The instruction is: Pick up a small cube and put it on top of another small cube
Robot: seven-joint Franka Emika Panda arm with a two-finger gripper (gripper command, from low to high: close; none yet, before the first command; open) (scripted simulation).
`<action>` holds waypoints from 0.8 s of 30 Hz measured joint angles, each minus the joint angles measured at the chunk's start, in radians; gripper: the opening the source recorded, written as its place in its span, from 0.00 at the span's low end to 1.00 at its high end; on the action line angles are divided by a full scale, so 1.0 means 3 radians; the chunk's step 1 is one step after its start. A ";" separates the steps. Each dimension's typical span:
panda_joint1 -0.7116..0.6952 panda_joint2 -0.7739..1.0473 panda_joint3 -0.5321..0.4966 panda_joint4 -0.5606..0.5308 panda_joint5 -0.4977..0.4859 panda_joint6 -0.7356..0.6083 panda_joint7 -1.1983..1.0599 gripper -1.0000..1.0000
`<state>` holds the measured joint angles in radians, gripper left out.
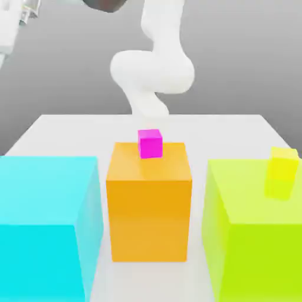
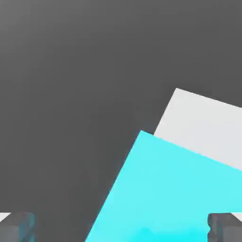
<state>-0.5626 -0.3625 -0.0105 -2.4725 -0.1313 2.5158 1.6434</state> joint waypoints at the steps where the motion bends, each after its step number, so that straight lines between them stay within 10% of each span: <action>1: -0.0083 0.0076 -0.0014 -0.0033 -0.0024 0.0039 0.0153 0.50; 12: -0.0830 0.0902 -0.0332 -0.0412 -0.0161 0.0478 0.1753 0.50; 24: -0.0963 0.1486 -0.0251 -0.1049 0.0566 0.1190 0.2586 0.50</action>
<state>-0.8514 0.0834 -0.0859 -2.7873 0.0385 2.8728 2.4191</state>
